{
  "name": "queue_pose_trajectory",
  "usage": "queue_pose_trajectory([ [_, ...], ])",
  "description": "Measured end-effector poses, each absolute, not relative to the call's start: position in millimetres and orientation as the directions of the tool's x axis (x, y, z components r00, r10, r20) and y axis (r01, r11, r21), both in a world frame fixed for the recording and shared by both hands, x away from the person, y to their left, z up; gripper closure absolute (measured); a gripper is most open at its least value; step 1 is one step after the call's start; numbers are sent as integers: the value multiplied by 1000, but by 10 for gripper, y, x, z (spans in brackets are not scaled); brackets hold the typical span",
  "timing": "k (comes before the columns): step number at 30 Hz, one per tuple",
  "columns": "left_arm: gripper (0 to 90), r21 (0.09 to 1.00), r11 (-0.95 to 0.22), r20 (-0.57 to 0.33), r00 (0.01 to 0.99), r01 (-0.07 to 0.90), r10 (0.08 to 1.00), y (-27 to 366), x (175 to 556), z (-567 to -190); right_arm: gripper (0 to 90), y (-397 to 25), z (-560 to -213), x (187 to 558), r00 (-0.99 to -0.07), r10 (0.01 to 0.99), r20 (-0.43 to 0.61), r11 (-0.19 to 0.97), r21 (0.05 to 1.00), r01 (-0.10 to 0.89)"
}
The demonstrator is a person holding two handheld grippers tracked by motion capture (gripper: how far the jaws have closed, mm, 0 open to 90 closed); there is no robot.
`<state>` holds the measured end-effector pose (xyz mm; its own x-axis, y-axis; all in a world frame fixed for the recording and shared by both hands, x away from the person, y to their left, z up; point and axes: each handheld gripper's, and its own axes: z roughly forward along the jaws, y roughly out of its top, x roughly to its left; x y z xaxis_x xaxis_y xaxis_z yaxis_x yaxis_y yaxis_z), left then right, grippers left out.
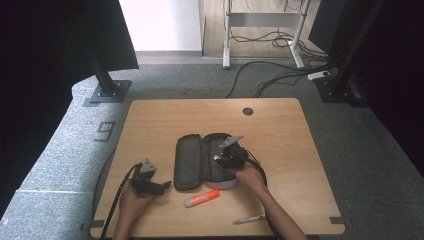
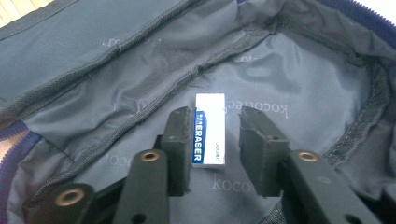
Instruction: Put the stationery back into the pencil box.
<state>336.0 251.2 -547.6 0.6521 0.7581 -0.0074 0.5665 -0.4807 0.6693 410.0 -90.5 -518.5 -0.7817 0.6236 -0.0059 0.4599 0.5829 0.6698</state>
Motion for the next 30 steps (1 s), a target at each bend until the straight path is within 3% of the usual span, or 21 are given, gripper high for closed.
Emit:
queue_pose_trajectory([
  [15, 50, 670, -480, -7, 652, 566, 759, 2512, 3360, -5476, 355, -986, -5017, 4047, -790, 613, -17, 574, 697, 430],
  [30, 50, 669, -480, -8, 652, 567, 758, 2511, 3359, -5476, 300, -1155, -4872, 3941, -795, 606, -18, 559, 721, 410],
])
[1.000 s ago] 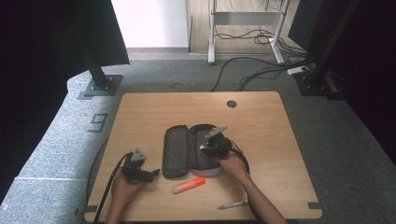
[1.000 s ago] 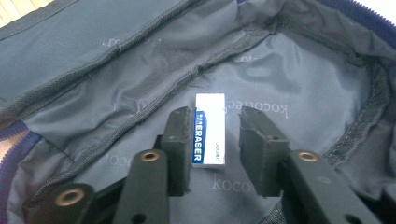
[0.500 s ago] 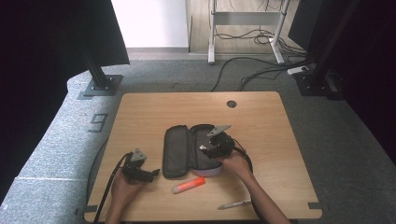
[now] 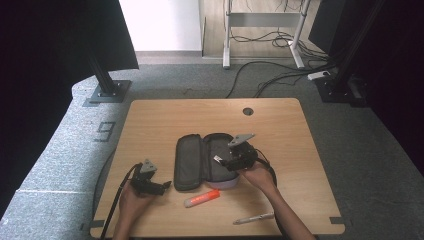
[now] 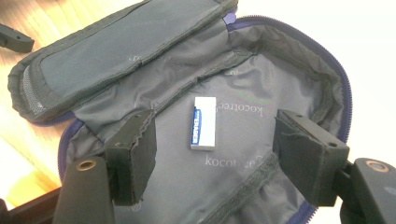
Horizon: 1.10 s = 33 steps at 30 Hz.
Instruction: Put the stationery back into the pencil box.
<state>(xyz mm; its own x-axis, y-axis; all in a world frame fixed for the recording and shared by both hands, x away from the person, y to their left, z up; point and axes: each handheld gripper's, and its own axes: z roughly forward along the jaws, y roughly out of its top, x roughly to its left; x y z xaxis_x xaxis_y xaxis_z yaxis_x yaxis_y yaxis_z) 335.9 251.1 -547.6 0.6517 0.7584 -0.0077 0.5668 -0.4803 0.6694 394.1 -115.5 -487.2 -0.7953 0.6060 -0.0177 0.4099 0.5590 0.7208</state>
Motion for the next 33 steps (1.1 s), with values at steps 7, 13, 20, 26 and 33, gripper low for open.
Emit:
queue_pose_trajectory([
  [7, 50, 669, -480, -8, 652, 567, 758, 2512, 3360, -5476, 293, -1234, -4815, 3881, -800, 599, -30, 566, 723, 396],
  [13, 50, 669, -481, -7, 653, 566, 758, 2512, 3360, -5475, 291, -1328, -4769, 3820, -795, 606, -25, 554, 731, 399],
  [20, 50, 669, -482, -7, 653, 566, 758, 2512, 3360, -5475, 290, -1460, -4746, 3736, -792, 610, -28, 548, 736, 397],
  [26, 50, 669, -480, -8, 652, 567, 758, 2512, 3360, -5476, 290, -1558, -4748, 3656, -789, 613, -32, 549, 736, 397],
  [33, 50, 669, -481, -8, 652, 567, 758, 2512, 3360, -5476, 296, -1658, -4764, 3558, -786, 617, -28, 542, 739, 399],
])
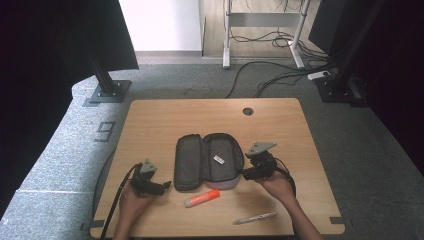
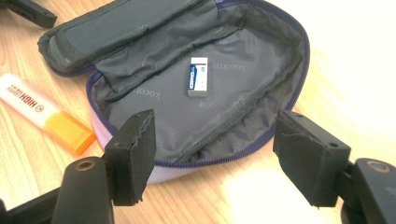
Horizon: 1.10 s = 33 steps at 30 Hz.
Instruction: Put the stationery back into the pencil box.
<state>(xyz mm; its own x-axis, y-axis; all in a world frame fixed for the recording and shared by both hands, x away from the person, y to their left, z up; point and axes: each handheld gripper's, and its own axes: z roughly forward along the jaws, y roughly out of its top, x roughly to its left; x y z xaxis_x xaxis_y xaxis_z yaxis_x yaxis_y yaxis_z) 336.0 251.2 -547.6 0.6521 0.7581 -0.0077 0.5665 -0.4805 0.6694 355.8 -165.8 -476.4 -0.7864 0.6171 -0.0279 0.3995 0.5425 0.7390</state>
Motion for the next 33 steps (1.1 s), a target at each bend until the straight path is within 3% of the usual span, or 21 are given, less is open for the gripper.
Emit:
queue_pose_trajectory([
  [33, 50, 669, -481, -8, 652, 567, 758, 2512, 3359, -5476, 376, -2012, -4990, 2985, -790, 613, 12, 528, 738, 420],
])
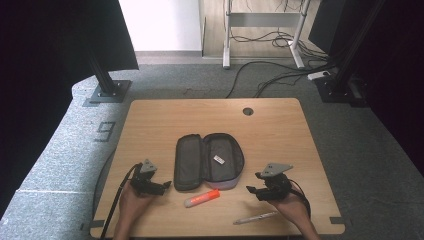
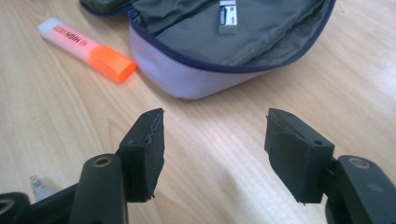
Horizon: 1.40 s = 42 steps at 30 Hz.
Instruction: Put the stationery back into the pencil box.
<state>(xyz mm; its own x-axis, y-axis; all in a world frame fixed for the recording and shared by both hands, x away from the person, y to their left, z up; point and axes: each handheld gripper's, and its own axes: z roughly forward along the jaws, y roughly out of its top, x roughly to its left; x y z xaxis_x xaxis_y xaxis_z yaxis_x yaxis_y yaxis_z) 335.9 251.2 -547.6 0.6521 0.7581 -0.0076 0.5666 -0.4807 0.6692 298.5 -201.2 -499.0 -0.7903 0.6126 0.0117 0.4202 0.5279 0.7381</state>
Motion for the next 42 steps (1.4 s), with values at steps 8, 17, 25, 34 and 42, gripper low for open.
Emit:
queue_pose_trajectory([
  [8, 50, 669, -481, -8, 652, 567, 758, 2511, 3360, -5476, 399, -2092, -5093, 2820, -789, 614, 33, 521, 733, 437],
  [17, 50, 669, -481, -7, 652, 567, 758, 2512, 3360, -5475, 435, -2238, -5170, 2641, -787, 615, 58, 514, 727, 455],
  [25, 50, 669, -481, -7, 652, 567, 758, 2511, 3360, -5475, 449, -2260, -5240, 2521, -797, 600, 74, 521, 720, 459],
  [34, 50, 669, -481, -7, 652, 567, 758, 2512, 3360, -5475, 463, -2217, -5264, 2372, -816, 572, 82, 534, 719, 446],
  [42, 50, 669, -481, -7, 652, 567, 758, 2512, 3360, -5475, 496, -2165, -5323, 2311, -834, 546, 78, 568, 697, 437],
])
